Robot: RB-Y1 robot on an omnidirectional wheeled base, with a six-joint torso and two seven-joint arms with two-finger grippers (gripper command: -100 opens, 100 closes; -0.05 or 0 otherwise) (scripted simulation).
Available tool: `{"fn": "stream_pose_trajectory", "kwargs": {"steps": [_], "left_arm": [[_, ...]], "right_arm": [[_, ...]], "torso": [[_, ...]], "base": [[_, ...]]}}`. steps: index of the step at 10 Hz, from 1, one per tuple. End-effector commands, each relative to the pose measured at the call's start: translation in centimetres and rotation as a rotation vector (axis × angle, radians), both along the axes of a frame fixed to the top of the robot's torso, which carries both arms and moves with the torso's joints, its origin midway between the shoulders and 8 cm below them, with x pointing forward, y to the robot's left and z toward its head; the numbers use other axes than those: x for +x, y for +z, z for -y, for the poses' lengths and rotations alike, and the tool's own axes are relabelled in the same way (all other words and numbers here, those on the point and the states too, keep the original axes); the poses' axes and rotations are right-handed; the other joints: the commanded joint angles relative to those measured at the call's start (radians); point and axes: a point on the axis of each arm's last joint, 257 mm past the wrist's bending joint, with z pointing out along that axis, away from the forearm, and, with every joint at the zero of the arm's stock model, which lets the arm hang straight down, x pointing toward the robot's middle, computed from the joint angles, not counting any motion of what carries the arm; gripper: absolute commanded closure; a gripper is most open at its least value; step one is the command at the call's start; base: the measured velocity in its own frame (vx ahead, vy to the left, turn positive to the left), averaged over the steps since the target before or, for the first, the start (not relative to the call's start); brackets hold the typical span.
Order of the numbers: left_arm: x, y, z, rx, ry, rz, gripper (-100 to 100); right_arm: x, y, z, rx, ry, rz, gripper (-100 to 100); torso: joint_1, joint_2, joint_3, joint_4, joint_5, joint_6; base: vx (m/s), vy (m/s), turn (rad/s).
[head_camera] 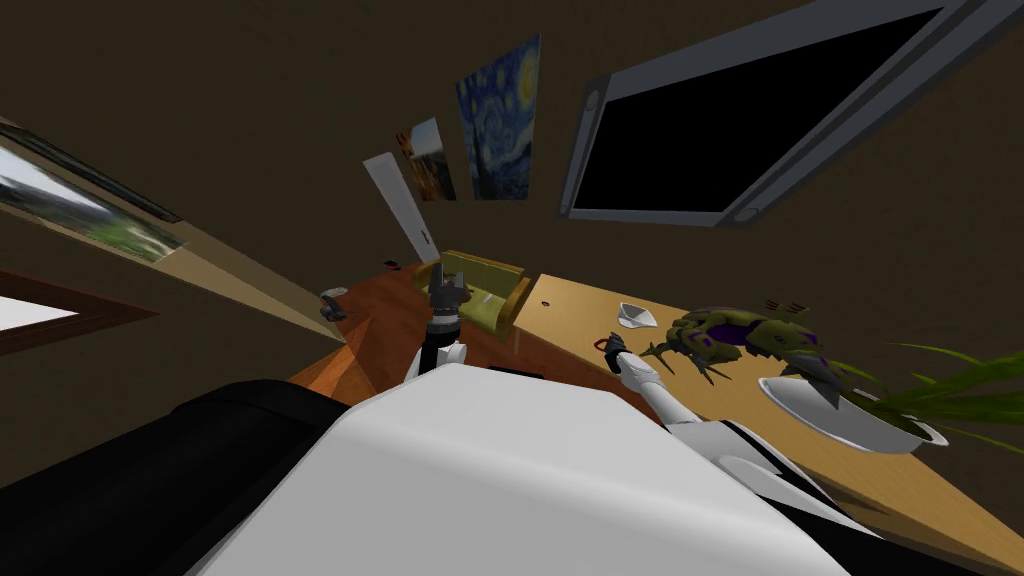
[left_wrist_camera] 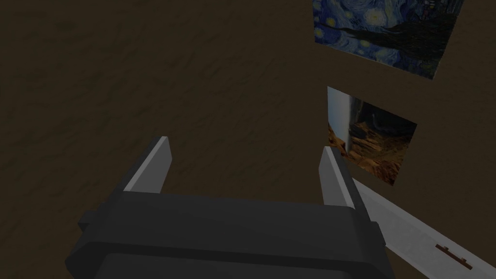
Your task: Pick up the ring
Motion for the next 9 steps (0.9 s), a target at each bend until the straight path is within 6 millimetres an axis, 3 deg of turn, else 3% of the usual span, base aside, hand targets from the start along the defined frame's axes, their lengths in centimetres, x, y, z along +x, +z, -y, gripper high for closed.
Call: {"fn": "stream_pose_trajectory", "kwargs": {"steps": [1,7,8,9], "left_arm": [[0.0,0.0,0.0,0.000,0.000,0.000,0],[0.0,0.0,0.0,0.000,0.000,0.000,0],[0.0,0.0,0.0,0.000,0.000,0.000,0],[0.0,0.0,0.0,0.000,0.000,0.000,0]], "right_arm": [[0.2,0.5,0.4,-0.022,-0.012,0.014,-100],[0.7,1.5,0.8,-0.019,-0.051,0.071,-100],[0.7,1.5,0.8,-0.017,-0.055,0.074,100],[0.7,1.5,0.8,-0.018,-0.054,0.074,100]], "torso": [[0.000,0.000,0.000,0.000,0.000,0.000],[-0.001,0.001,0.001,0.000,0.000,0.002],[0.000,-0.001,0.000,0.000,0.000,0.001],[0.000,-0.002,-0.001,0.000,0.000,0.001]], "base": [[-0.089,-0.041,0.203],[-0.050,-0.030,0.067],[0.000,0.000,0.000],[0.000,0.000,0.000]]}}
